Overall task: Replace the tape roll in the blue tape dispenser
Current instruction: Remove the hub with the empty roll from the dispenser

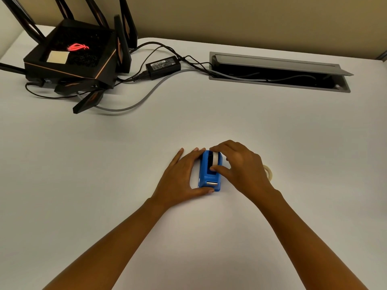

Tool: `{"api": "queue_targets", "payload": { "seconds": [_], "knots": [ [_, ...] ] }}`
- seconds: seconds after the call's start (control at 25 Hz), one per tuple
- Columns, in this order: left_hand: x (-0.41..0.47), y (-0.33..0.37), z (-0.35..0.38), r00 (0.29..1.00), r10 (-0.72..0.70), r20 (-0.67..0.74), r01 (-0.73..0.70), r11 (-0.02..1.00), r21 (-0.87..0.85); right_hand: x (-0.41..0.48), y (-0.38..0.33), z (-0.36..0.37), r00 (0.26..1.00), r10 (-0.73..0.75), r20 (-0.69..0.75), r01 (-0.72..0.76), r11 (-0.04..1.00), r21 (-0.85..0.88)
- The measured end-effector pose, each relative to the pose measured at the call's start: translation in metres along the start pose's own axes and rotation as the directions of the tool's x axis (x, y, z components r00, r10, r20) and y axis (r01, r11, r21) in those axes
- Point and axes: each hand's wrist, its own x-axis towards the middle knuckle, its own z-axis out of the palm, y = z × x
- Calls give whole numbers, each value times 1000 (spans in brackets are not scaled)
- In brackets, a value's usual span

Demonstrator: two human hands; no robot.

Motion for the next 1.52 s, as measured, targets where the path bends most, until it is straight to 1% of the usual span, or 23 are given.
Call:
{"api": "queue_targets", "payload": {
  "seconds": [0.24,0.4,0.64,0.8,0.96,1.04,1.12,1.2,1.44,1.52],
  "knots": [
    [1,0,0,1000,0,-9,0,1000,12,-1,0,0,999,-31,-25,31,1000,-1],
    [1,0,1,997,43,-66,-42,999,10,3,6,-2,1000,9,-9,-8,997,79],
    [1,-1,3,994,55,-98,-53,998,21,4,8,1,1000,-5,-31,7,997,81],
    [2,-2,3,998,32,-51,-31,999,21,3,7,1,999,-17,-46,20,997,73],
    [1,-4,4,1000,25,-14,-25,999,38,-2,3,-1,995,-21,-94,30,995,94],
    [1,-5,4,1000,28,6,-28,999,38,-1,3,-11,981,20,-191,12,986,167],
    [2,-7,4,999,16,27,-17,1000,23,7,7,-29,951,69,-300,-1,975,222],
    [3,-8,6,999,3,37,-4,1000,12,13,10,-46,933,69,-352,11,975,221],
    [3,-11,7,999,2,38,-4,999,35,4,-1,-52,940,13,-340,58,978,198],
    [2,-7,2,996,-12,88,12,1000,5,-3,-4,-52,944,18,-328,53,977,205]
  ]
}}
